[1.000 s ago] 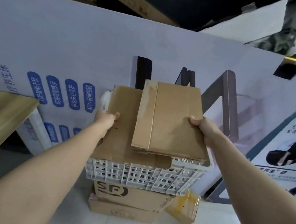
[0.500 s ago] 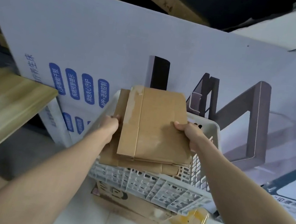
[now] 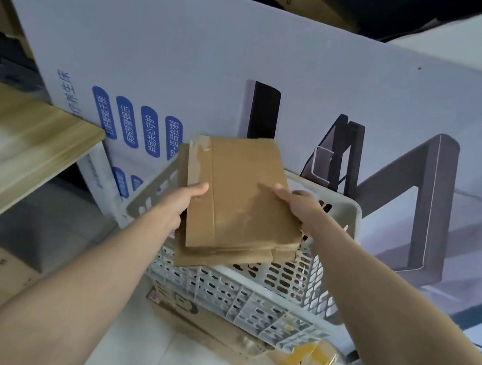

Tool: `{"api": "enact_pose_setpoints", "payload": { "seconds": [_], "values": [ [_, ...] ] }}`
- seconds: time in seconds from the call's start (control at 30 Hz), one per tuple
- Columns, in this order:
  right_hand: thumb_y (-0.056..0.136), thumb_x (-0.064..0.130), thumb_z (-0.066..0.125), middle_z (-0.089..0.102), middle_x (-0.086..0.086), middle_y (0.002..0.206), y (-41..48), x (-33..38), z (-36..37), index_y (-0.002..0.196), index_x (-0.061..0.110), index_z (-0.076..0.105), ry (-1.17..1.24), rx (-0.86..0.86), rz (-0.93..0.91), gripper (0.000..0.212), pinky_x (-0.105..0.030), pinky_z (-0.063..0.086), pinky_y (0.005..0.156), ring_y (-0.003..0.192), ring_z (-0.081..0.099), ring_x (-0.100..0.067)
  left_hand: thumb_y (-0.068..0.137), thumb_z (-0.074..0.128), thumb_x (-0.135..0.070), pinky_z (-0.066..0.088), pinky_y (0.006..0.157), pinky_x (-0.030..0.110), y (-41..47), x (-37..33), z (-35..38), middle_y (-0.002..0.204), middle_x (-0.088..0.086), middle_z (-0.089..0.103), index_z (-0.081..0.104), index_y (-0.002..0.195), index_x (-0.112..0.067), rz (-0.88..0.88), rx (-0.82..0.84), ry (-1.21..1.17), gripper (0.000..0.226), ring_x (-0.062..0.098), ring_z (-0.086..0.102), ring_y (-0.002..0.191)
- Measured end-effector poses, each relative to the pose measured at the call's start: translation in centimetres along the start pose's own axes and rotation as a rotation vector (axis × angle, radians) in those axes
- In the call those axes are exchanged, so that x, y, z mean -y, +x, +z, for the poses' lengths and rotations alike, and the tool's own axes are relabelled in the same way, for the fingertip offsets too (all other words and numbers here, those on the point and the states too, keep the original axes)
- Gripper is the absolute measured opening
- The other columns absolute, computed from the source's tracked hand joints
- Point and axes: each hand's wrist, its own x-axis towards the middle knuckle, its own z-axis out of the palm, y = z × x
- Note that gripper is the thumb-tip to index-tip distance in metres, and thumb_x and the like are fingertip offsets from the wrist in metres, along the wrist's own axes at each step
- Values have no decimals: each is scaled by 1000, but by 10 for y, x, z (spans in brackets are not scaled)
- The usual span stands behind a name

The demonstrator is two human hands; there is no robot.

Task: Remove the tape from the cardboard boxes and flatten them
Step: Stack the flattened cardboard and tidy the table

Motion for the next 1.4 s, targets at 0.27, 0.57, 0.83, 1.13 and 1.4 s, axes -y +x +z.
{"api": "enact_pose_setpoints", "payload": {
  "seconds": [0.27,0.57,0.83,1.13,1.4],
  "values": [
    [52,56,85,48,-12,130,-5,-13,13,140,10,25,297,-339,246,116,-47,45,98,115,50,-32,73,78,-40,48,90,43,-11,22,27,123,9,58,47,129,-7,-35,-149,-336,72,29,58,104],
    [66,17,85,67,-7,103,-2,-15,21,111,10,57,588,-153,132,53,-31,51,61,83,63,-21,73,76,-36,55,82,43,-32,30,50,106,14,67,57,109,-9,-92,54,-440,49,29,65,94],
    [68,13,82,67,-6,106,15,-8,-21,117,13,53,519,-91,97,57,-35,53,65,92,65,-23,51,77,-66,54,79,39,10,-3,-25,122,11,54,46,130,-21,-64,-168,-143,95,30,59,103],
    [70,22,78,69,-10,104,26,-32,-37,114,11,57,227,63,275,51,-41,54,68,92,66,-29,51,76,-68,20,112,57,58,-18,-16,155,8,24,33,144,-28,-166,293,583,110,31,25,141],
    [86,23,67,57,-10,119,52,-75,-9,121,9,48,32,52,524,43,-47,44,96,107,55,-29,86,59,-46,20,115,50,111,10,-9,154,10,27,64,93,-1,-343,399,926,46,30,21,142]
  ]
}}
